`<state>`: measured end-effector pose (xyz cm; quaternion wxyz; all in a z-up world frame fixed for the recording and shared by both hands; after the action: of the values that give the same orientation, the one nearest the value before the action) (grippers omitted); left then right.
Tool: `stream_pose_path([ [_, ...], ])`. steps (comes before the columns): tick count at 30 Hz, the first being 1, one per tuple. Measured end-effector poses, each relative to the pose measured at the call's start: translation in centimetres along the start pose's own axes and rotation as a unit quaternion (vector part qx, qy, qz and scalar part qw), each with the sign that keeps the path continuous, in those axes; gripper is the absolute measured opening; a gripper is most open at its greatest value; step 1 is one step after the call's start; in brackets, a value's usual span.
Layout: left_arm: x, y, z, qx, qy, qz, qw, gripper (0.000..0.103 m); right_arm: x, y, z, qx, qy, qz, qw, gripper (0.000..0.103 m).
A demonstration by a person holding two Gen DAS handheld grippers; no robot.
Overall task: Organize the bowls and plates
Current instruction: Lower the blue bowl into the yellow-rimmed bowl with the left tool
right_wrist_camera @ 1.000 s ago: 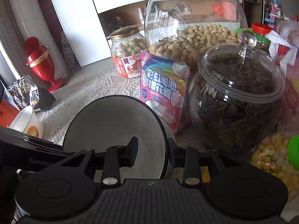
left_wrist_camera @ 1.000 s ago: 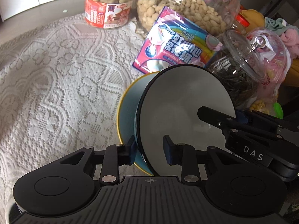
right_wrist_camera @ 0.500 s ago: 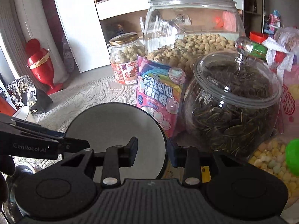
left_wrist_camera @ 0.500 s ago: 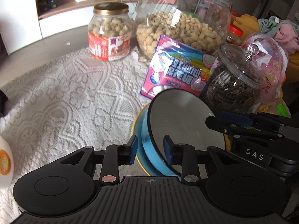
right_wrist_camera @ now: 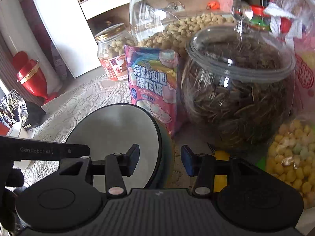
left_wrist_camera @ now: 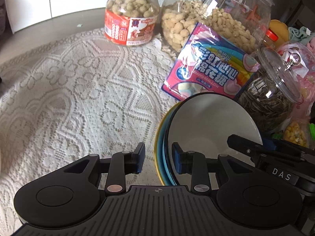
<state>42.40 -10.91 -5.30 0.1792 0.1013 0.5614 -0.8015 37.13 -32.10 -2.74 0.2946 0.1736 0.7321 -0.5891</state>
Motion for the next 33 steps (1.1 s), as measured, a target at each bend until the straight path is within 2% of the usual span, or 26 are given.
stream_pose_path([
  [5, 1.1, 2.1, 0.2, 0.025, -0.007, -0.044, 0.9987, 0.029, 0.9, 2.0, -0.4, -0.044, 0.034, -0.034, 0.998, 0.049],
  [11, 1.2, 2.0, -0.3, 0.03, -0.007, -0.042, 0.9987, 0.028, 0.8, 2.1, -1.0, -0.041, 0.044, -0.037, 0.998, 0.049],
  [14, 1.1, 1.4, -1.2, 0.029, -0.002, -0.033, 0.999, 0.028, 0.3, 2.0, -1.7, -0.047, 0.044, -0.03, 0.997, 0.049],
  [19, 0.5, -0.6, -3.4, 0.007, 0.003, -0.002, 1.0, 0.029, -0.2, 3.1, -4.3, -0.057, 0.022, -0.04, 0.997, 0.049],
  [27, -0.9, -2.8, -9.5, -0.023, -0.042, 0.028, 0.9985, 0.029, -1.6, 5.6, -10.6, -0.094, -0.011, -0.046, 0.995, 0.049],
  [33, -0.6, -3.1, -11.4, -0.001, -0.063, 0.022, 0.9978, 0.027, -1.4, 6.2, -12.8, -0.087, -0.053, -0.007, 0.995, 0.049],
])
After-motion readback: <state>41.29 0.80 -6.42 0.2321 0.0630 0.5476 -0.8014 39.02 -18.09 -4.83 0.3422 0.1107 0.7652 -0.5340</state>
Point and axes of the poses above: each gripper's, at about its wrist camera, not at the fingertips, and y roughly the way its jaws point, z to its right, x to its underside, the point moved 5 cm from there along y, roughly the way its jaws point, and after that the axes turned 13 degrees about -y, right-handed, at the moved point
